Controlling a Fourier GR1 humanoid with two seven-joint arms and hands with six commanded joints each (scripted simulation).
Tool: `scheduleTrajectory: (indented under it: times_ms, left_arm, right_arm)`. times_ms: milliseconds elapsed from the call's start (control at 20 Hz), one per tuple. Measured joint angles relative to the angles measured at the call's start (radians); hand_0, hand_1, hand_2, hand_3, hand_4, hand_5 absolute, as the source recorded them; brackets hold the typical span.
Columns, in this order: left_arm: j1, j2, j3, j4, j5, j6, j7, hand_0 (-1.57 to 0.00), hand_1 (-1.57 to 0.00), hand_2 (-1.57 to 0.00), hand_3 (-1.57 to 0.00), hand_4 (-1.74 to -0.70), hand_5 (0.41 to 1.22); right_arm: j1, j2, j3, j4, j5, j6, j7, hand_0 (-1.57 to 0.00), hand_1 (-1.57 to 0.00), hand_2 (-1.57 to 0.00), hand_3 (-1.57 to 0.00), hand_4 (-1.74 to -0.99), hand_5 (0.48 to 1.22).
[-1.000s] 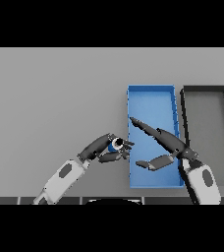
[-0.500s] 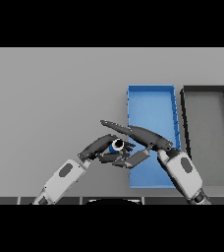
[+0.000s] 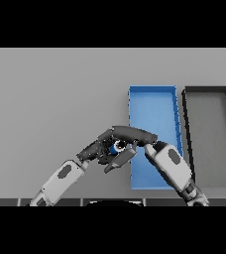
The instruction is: Pick up the blue pipe and place it into the blue bin.
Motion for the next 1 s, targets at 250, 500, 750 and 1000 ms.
scheduleTrajectory:
  times_ms: [250,500,750,1000]
  left_arm:
    - [0.038,-0.069,0.049,0.01,0.042,-0.025,-0.01,-1.4,-1.39,-1.31,-1.36,-1.7,1.221]
    - [0.04,-0.088,0.075,0.016,0.039,-0.041,-0.019,-1.52,-1.51,-1.39,-1.5,-1.73,1.221]
    - [0.02,-0.04,0.064,0.021,-0.069,-0.093,-0.066,-0.59,-0.55,-0.5,-0.55,-1.22,1.221]
    - [0.026,-0.032,0.071,0.016,-0.136,-0.121,-0.084,-0.19,-0.18,-0.16,-0.18,-0.97,0.849]
  right_arm:
    - [0.017,-0.009,0.026,0.024,-0.048,-0.034,-0.144,-1.43,-1.42,-1.43,-1.37,-1.441,1.019]
    - [-0.002,-0.075,0.067,0.01,0.002,-0.06,-0.227,-1.52,-1.52,-1.53,-1.51,-1.475,1.155]
    - [-0.017,-0.097,0.094,0.011,-0.073,-0.129,-0.197,-1.56,-1.56,-1.56,-1.55,-1.49,1.199]
    - [-0.023,-0.104,0.117,0.01,-0.076,-0.129,-0.199,-1.57,-1.57,-1.57,-1.56,-1.495,1.214]
